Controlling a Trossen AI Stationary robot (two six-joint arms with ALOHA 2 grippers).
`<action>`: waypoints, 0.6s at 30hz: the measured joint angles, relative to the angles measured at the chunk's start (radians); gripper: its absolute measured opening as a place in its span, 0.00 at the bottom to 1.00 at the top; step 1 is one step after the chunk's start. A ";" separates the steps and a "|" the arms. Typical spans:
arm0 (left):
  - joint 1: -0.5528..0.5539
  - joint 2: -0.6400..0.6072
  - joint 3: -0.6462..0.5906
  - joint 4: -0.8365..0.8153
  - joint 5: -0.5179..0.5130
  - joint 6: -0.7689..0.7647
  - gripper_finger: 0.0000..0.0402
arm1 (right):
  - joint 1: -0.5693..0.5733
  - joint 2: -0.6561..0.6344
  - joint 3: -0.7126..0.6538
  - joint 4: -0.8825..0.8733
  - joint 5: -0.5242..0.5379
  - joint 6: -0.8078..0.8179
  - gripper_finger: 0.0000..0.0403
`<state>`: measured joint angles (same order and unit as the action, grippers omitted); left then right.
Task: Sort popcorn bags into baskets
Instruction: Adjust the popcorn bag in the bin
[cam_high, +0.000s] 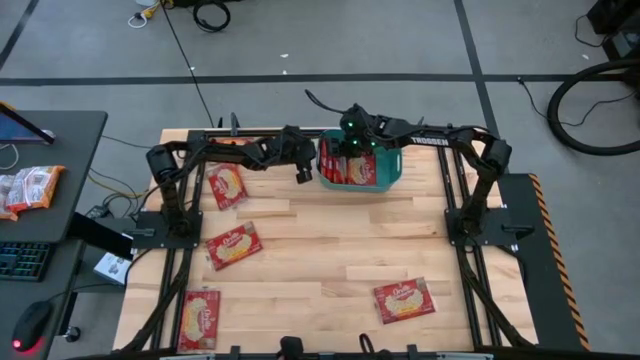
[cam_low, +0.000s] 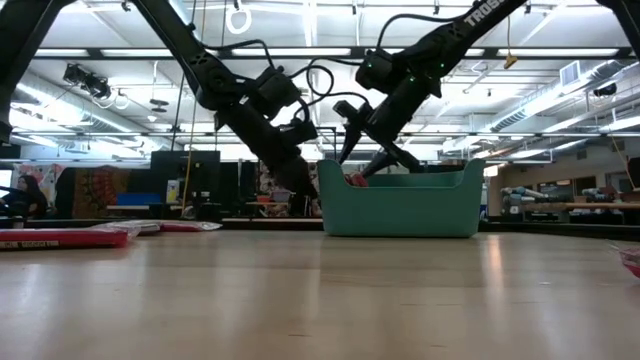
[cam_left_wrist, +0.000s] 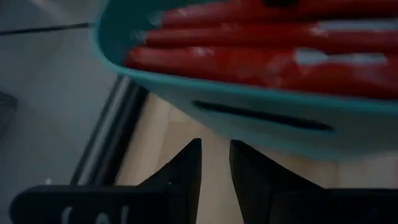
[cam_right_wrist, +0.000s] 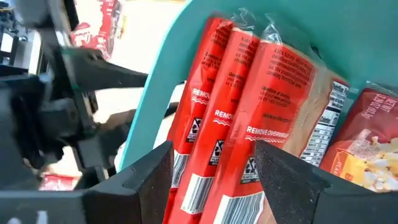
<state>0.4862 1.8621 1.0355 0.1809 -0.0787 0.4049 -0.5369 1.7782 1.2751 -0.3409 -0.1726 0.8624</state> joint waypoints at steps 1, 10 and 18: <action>0.000 -0.006 0.000 -0.003 -0.001 0.000 0.22 | 0.000 -0.001 0.000 0.004 0.000 -0.003 0.57; 0.001 -0.019 -0.001 -0.025 -0.009 0.001 0.22 | -0.018 -0.116 0.000 -0.252 0.149 -0.020 0.55; -0.001 -0.019 -0.001 -0.008 0.005 -0.001 0.22 | -0.016 -0.056 -0.002 -0.547 0.307 -0.008 0.54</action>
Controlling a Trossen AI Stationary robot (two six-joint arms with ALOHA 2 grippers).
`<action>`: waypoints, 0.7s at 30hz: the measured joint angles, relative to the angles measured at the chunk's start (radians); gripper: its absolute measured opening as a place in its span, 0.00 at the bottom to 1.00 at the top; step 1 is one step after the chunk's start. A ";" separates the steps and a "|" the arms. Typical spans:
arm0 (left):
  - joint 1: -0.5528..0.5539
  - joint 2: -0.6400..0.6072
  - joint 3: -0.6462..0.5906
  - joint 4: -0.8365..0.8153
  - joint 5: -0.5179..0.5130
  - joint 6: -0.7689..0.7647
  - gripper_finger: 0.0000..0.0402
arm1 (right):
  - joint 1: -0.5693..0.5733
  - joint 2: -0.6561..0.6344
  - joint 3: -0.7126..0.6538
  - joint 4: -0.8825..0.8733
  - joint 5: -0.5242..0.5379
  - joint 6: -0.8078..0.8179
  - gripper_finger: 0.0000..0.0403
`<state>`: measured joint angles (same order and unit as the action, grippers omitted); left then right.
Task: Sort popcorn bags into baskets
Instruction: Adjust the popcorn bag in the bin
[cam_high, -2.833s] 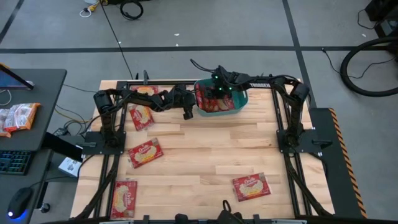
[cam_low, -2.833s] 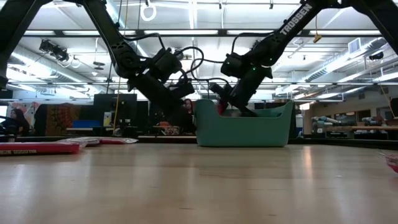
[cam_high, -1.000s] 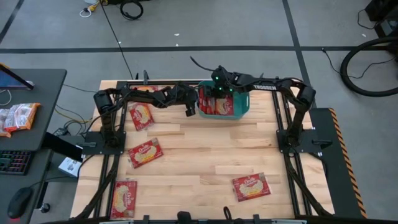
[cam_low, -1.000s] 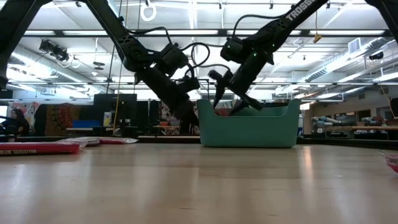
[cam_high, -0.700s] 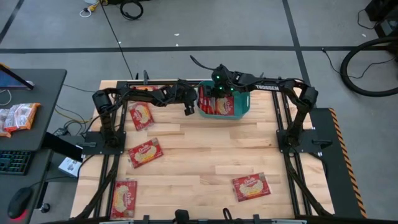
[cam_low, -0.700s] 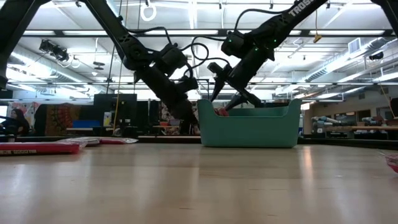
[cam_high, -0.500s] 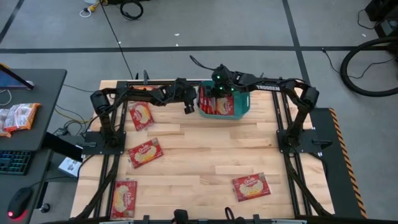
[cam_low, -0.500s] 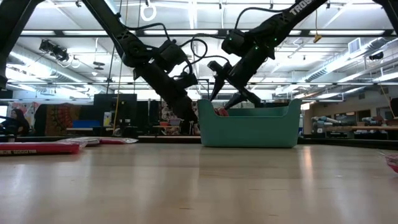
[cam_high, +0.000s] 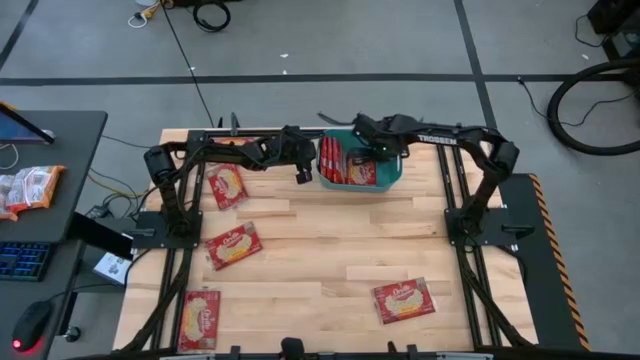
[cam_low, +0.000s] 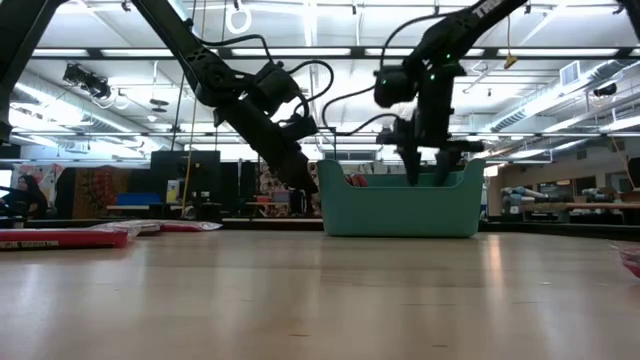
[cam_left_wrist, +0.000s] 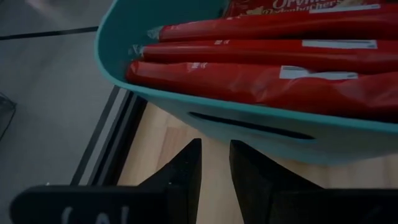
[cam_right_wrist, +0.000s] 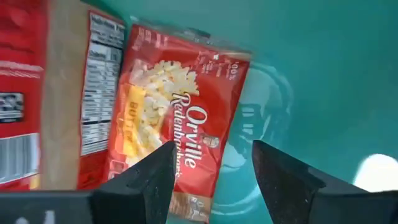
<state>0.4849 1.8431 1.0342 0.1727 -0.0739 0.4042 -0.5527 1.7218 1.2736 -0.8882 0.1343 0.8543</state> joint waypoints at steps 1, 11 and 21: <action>0.000 0.000 0.000 0.000 0.000 0.000 0.22 | 0.004 0.017 0.000 0.018 0.004 0.000 0.54; -0.038 0.007 0.000 0.051 0.038 -0.042 0.22 | 0.058 0.165 0.042 -0.037 0.096 -0.035 0.53; -0.075 0.008 -0.001 0.061 0.029 0.008 0.22 | -0.015 0.208 0.040 -0.083 0.065 -0.079 0.53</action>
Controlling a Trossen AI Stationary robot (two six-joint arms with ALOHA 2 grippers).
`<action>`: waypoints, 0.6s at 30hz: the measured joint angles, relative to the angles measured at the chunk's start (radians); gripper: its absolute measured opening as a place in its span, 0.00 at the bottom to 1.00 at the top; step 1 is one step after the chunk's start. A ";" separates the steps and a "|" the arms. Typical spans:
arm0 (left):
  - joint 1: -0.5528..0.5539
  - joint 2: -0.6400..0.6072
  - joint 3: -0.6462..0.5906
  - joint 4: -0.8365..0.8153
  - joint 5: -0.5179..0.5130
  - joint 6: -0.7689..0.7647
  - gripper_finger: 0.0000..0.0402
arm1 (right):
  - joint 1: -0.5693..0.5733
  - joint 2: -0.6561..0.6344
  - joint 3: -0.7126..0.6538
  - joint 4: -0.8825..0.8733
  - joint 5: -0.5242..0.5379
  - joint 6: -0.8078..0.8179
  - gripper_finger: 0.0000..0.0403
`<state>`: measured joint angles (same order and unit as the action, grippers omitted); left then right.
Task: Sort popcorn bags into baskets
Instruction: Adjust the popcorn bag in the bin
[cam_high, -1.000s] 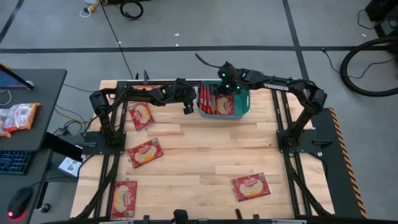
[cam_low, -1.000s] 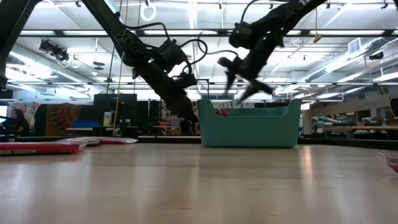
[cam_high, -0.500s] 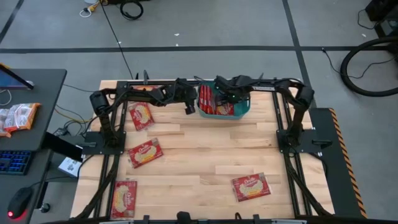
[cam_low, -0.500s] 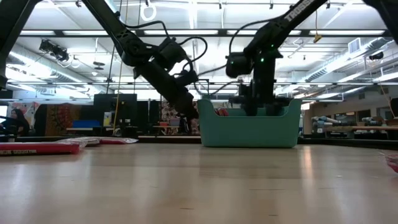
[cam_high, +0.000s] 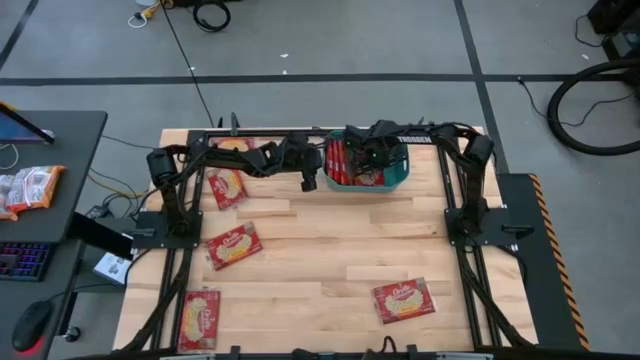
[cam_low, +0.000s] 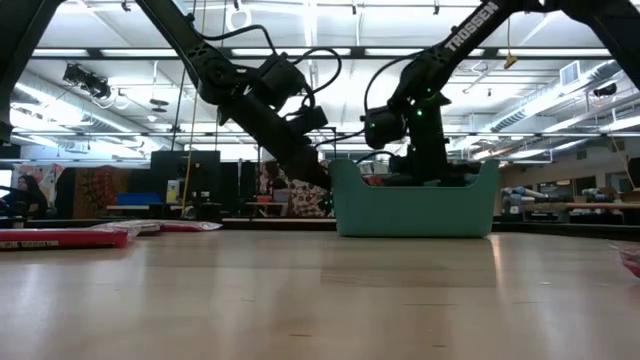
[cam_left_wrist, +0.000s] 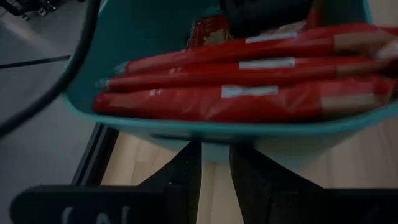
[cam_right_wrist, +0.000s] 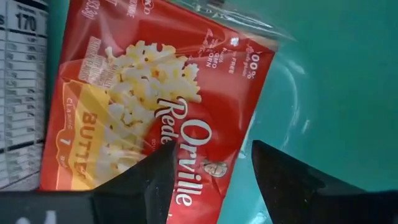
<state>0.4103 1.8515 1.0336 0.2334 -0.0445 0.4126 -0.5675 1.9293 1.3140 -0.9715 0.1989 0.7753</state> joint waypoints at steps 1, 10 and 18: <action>0.000 0.000 0.000 -0.001 -0.003 0.000 0.22 | -0.013 0.000 -0.003 0.001 -0.018 -0.009 0.53; 0.010 0.000 0.000 -0.016 -0.006 0.003 0.22 | -0.112 -0.007 -0.055 0.116 -0.255 0.008 0.53; 0.009 0.000 0.000 0.020 -0.006 0.003 0.22 | -0.122 -0.008 -0.083 0.184 -0.336 0.064 0.53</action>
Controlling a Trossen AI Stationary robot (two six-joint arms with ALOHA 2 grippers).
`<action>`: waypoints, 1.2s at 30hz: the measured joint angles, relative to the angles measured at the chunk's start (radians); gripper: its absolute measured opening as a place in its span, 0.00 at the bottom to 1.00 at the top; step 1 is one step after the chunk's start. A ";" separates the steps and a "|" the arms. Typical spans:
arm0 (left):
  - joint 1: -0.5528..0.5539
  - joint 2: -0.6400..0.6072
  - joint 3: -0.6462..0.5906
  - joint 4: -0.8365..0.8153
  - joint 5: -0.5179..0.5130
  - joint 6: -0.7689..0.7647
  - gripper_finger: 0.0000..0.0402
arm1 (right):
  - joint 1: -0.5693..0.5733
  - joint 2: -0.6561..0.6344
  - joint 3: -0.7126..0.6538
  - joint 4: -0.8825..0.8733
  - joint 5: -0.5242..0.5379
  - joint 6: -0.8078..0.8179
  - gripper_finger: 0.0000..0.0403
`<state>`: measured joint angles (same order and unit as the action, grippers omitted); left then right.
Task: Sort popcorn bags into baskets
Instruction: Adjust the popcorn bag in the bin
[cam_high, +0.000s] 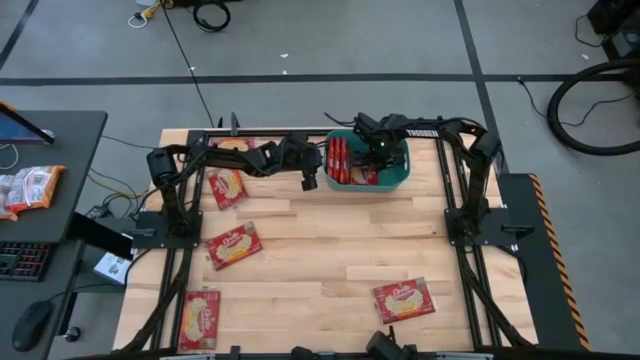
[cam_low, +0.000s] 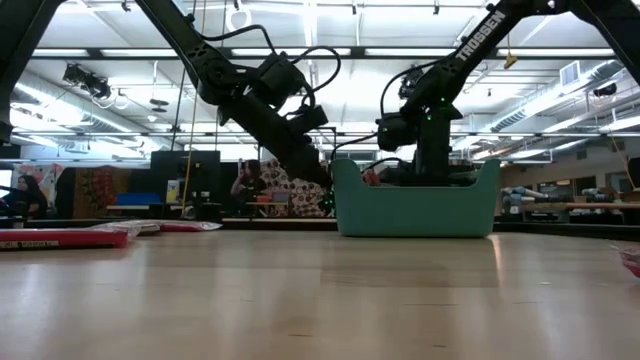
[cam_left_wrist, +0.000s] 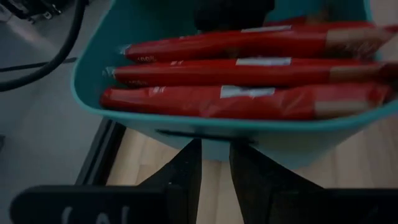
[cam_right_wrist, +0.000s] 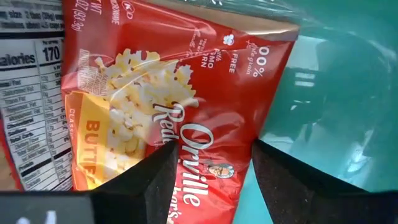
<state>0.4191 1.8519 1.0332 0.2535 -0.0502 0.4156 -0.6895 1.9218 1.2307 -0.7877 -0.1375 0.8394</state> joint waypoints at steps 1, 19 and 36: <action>0.001 0.000 0.000 0.009 0.000 0.000 0.22 | 0.000 0.000 -0.007 0.038 -0.027 0.004 0.53; 0.001 0.001 -0.001 0.024 -0.001 -0.036 0.22 | 0.055 -0.026 -0.015 0.140 0.125 -0.020 0.03; 0.001 0.034 0.001 0.059 0.018 -0.049 0.22 | 0.155 -0.138 0.186 -0.052 0.289 0.064 0.01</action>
<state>0.4199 1.8855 1.0342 0.3121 -0.0326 0.3665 -0.5345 1.7838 1.4167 -0.8395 0.1519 0.9036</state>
